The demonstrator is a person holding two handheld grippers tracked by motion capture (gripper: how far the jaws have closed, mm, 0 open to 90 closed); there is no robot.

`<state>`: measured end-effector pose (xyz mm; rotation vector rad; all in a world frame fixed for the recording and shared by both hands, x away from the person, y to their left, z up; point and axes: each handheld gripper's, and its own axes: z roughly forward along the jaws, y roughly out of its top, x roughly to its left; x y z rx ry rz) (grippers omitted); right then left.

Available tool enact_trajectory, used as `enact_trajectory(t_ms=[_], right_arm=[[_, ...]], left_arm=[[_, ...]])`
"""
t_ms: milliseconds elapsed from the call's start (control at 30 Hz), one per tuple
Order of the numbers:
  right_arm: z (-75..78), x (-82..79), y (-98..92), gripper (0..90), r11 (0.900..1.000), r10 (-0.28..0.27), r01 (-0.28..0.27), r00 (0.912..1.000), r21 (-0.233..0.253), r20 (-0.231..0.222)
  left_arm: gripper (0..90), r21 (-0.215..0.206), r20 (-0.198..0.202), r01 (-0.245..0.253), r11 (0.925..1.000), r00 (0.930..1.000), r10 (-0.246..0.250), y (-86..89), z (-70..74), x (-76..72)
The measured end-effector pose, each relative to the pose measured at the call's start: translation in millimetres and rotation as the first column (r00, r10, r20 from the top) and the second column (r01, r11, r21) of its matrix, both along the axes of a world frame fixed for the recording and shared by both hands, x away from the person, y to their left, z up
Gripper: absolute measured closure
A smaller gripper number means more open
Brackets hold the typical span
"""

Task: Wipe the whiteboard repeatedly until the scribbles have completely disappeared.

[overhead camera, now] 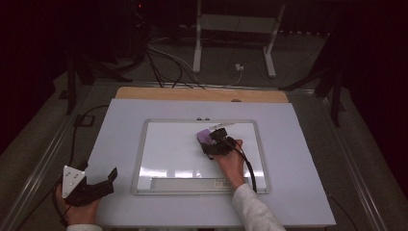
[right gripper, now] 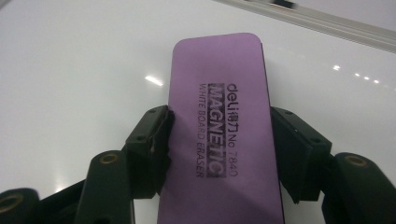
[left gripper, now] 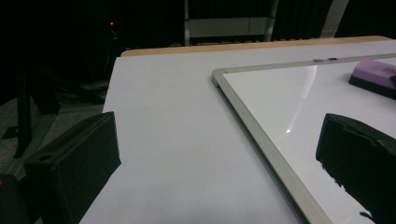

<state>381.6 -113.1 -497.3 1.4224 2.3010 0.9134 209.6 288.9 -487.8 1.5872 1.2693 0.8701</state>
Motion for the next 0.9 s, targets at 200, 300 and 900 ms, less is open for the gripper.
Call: enact_trajectory(t_ms=[200,300,900], right_arm=[[0.4,2.9,-19.6,41.1,0.999,-0.048,0.048,0.9988,-0.005,0.001],[0.2,3.7,-28.9,41.1,0.997,-0.073,0.073,0.9973,0.003,-0.003],[0.5,5.0,-58.8,37.3,0.991,-0.133,0.133,0.991,0.018,-0.017]], left_arm=[[0.4,0.0,-0.002,0.001,1.0,1.0,-0.001,-0.6,-0.6,0.5],[0.5,-0.002,0.0,-0.001,1.0,1.0,0.001,0.2,-0.4,-0.1],[0.5,0.001,-0.006,0.0,1.0,1.0,0.0,-0.1,-1.2,1.0]])
